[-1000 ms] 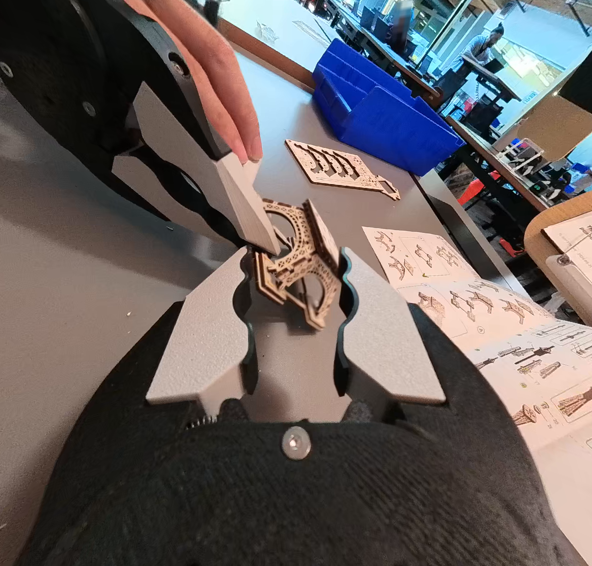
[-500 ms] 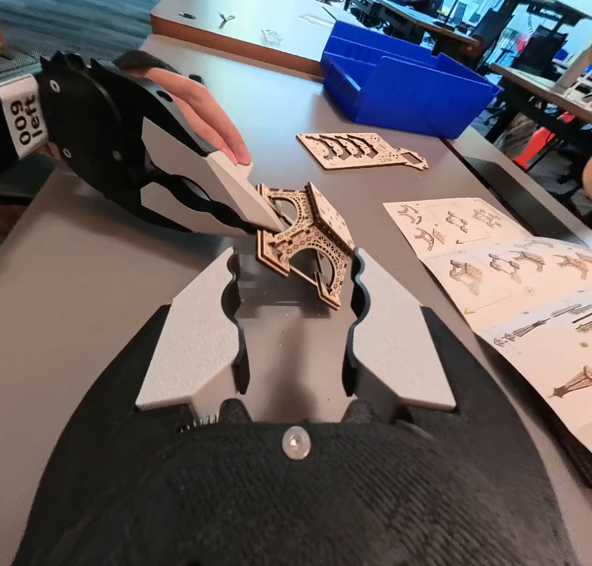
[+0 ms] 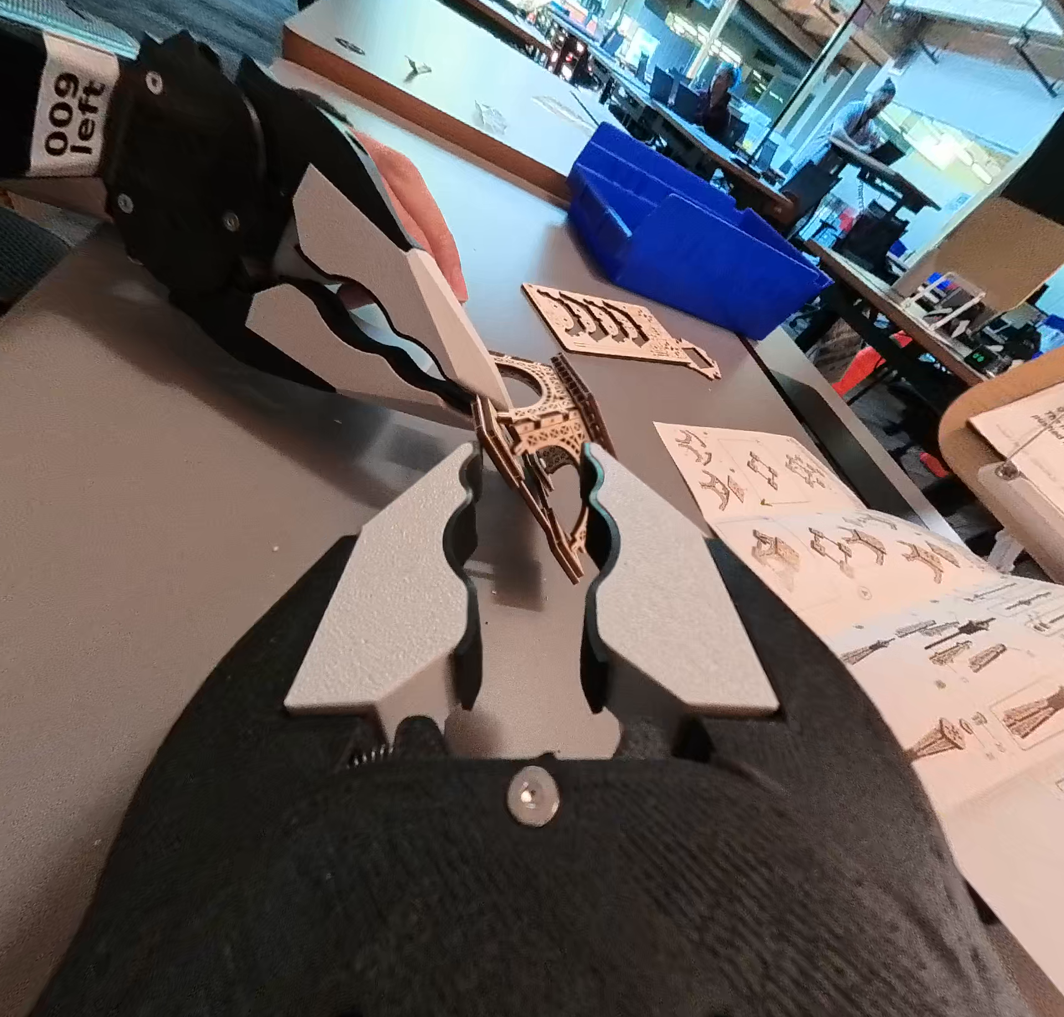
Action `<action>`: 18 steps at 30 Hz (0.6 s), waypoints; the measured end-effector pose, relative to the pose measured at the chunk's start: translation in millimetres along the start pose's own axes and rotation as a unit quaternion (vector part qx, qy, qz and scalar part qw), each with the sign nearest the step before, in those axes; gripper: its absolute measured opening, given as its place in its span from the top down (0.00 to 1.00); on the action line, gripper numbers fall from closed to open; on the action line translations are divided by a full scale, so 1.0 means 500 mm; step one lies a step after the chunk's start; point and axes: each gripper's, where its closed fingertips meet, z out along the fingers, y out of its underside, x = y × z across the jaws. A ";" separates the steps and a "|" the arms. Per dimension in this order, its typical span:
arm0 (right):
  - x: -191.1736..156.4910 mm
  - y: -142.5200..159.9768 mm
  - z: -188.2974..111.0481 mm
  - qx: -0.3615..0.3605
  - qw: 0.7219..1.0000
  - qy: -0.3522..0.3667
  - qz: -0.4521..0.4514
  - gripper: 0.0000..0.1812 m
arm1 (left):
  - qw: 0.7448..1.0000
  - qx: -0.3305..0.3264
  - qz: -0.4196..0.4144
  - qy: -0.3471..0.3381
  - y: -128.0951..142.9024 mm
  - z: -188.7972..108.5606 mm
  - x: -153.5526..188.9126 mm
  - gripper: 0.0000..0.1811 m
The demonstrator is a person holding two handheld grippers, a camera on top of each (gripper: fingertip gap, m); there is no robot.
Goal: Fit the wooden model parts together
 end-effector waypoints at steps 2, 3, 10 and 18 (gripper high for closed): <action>-0.008 -0.002 0.002 0.002 1.000 -0.009 -0.008 0.87 | 1.000 0.000 -0.003 -0.001 -0.001 -0.001 -0.001 1.00; -0.011 -0.003 0.003 0.003 1.000 -0.011 -0.009 0.89 | 1.000 0.000 -0.005 -0.001 -0.001 -0.001 -0.001 1.00; -0.009 -0.007 0.005 -0.005 0.999 0.001 -0.038 0.93 | 1.000 0.000 0.019 0.005 -0.010 -0.007 0.005 0.94; -0.020 -0.015 0.010 -0.012 0.994 0.014 -0.107 0.94 | 0.999 -0.008 0.031 0.008 -0.019 -0.018 0.008 0.91</action>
